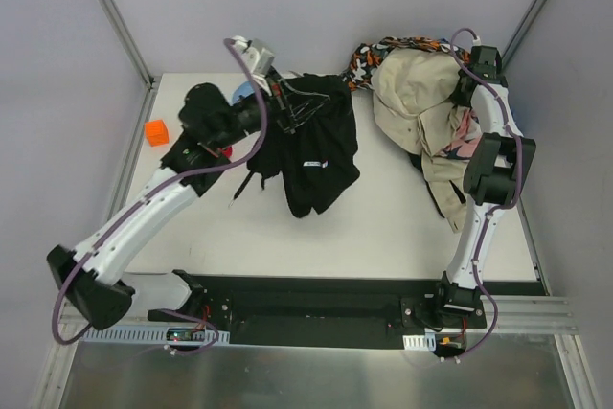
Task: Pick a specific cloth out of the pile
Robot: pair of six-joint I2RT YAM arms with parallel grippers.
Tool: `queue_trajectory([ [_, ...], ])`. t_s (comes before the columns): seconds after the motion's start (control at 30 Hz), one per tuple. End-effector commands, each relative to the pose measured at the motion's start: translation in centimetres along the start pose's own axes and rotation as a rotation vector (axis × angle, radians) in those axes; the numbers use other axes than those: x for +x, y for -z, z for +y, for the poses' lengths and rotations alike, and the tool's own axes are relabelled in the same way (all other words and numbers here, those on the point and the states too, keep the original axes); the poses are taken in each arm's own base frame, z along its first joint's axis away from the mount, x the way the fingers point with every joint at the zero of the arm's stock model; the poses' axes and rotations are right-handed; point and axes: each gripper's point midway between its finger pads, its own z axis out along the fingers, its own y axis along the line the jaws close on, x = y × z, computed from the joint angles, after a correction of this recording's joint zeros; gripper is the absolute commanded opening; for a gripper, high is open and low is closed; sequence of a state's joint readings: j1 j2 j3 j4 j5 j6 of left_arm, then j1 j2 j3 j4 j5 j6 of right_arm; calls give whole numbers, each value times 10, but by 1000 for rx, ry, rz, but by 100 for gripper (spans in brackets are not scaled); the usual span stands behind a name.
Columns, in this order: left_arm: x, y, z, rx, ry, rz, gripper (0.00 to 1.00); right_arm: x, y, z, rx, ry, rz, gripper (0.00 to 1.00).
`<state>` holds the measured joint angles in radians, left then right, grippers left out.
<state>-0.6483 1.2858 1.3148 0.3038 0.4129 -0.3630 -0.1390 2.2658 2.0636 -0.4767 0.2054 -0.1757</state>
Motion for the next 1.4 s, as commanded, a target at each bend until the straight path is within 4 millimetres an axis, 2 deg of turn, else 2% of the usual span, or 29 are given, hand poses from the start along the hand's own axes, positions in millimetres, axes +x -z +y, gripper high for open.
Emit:
queue_trajectory([
  [0.0, -18, 39, -20, -24, -75, -14, 0, 4, 29, -12, 18, 71, 29, 13],
  [0.07, -21, 57, -18, -81, -66, -41, 0, -2, 45, -5, 10, 92, 6, 18],
  [0.13, -16, 73, -16, -117, -60, -58, 0, -9, 62, 5, -20, 108, -23, 33],
  [0.2, -3, 86, -10, -161, -36, -48, 0, -17, 82, 13, -32, 125, -55, 47],
  [0.37, 37, 102, 18, -292, 30, 10, 0, -36, 130, 26, -58, 128, -136, 66],
  [0.47, 67, 105, 49, -420, 68, 53, 0, -46, 163, 39, -124, 123, -204, 77],
  [0.57, 111, 105, 73, -506, 134, 147, 0, -51, 190, 41, -164, 110, -244, 92],
  [0.6, 133, 105, 81, -530, 164, 194, 0, -53, 198, 39, -168, 102, -257, 96],
  [0.63, 152, 108, 88, -553, 190, 233, 0, -52, 207, 46, -188, 103, -267, 96],
  [0.73, 210, 122, 102, -625, 287, 343, 0, -54, 231, 42, -208, 74, -301, 96],
  [0.8, 261, 145, 111, -692, 364, 442, 0, -52, 246, 39, -213, 22, -317, 96],
  [0.87, 298, 165, 115, -748, 431, 516, 0, -43, 261, 38, -248, -7, -325, 95],
  [0.93, 321, 179, 116, -785, 467, 573, 0, -29, 276, 34, -271, -57, -344, 96],
  [0.97, 325, 184, 117, -801, 471, 590, 4, -25, 287, 33, -294, -92, -385, 96],
  [1.0, 327, 187, 117, -813, 472, 605, 17, -20, 294, 31, -313, -124, -414, 96],
  [1.07, 321, 189, 114, -813, 460, 619, 54, 6, 298, 29, -344, -152, -425, 96],
  [1.13, 300, 182, 109, -784, 432, 585, 88, 32, 306, 29, -390, -144, -433, 96],
  [1.17, 288, 182, 110, -791, 401, 562, 99, 47, 307, 27, -404, -140, -429, 95],
  [1.23, 259, 182, 106, -788, 351, 512, 99, 81, 302, 21, -393, -135, -399, 96],
  [1.3, 226, 187, 104, -824, 308, 447, 99, 105, 300, 6, -336, -172, -380, 96],
  [1.37, 200, 203, 105, -904, 275, 396, 99, 128, 301, -7, -292, -187, -369, 96],
])
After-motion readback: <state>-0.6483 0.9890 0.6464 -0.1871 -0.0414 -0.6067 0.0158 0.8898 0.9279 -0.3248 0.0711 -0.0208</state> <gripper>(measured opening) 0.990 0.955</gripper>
